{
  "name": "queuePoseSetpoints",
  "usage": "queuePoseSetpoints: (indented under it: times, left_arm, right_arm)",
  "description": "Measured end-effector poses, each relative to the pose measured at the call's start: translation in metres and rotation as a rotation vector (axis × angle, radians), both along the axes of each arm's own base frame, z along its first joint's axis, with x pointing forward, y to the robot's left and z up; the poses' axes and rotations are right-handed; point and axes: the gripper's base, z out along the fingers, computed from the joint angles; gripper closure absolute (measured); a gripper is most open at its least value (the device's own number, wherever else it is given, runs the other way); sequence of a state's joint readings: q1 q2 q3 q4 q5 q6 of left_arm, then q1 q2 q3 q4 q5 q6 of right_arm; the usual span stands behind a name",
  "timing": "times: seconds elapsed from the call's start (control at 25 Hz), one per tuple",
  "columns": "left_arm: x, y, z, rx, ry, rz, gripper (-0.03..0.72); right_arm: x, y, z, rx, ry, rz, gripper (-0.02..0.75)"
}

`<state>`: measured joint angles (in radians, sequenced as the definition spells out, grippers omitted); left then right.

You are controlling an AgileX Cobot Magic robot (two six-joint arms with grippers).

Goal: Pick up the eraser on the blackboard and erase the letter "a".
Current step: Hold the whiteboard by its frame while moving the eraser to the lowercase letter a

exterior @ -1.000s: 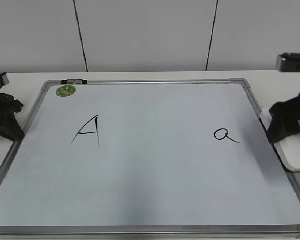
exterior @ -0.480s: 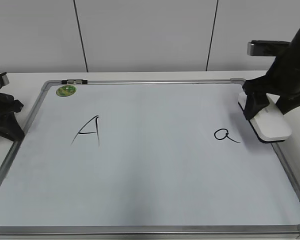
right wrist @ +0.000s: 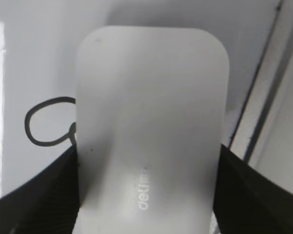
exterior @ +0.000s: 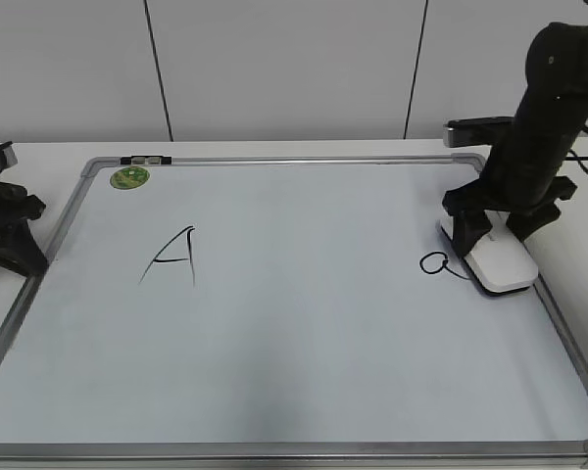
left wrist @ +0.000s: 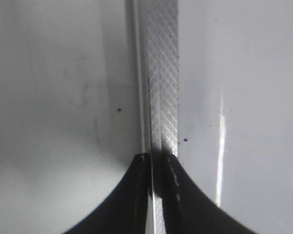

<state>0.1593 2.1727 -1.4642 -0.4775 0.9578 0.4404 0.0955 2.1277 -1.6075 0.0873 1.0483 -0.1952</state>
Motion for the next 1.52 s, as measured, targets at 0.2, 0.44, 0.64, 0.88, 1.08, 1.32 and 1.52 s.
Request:
queuePoseSetpoints:
  times: [0.2, 0.44, 0.64, 0.88, 1.08, 1.32, 1.52]
  left_arm:
    - [0.0, 0.0, 0.0, -0.001, 0.0, 0.001, 0.65]
    - [0.0, 0.0, 0.0, -0.003, 0.0, 0.002, 0.647]
    - [0.0, 0.0, 0.0, -0.003, 0.0, 0.002, 0.645]
    - [0.0, 0.0, 0.0, -0.003, 0.0, 0.002, 0.644]
    - [0.0, 0.0, 0.0, -0.003, 0.0, 0.002, 0.644]
    - [0.0, 0.0, 0.0, -0.003, 0.0, 0.002, 0.644]
    - [0.0, 0.0, 0.0, -0.003, 0.0, 0.002, 0.644]
  right_arm:
    - [0.001, 0.013, -0.009, -0.002, 0.001, 0.029, 0.195]
    - [0.003, 0.014, -0.015, 0.0, 0.013, 0.031, 0.195]
    - [0.003, 0.018, -0.015, 0.011, 0.024, 0.038, 0.195]
    - [-0.003, 0.052, -0.015, -0.013, 0.02, 0.136, 0.195]
    - [-0.015, 0.092, -0.016, -0.014, 0.021, 0.246, 0.195]
    - [-0.017, 0.099, -0.016, -0.015, 0.013, 0.264, 0.195]
    - [-0.015, 0.094, -0.016, -0.031, 0.011, 0.241, 0.195]
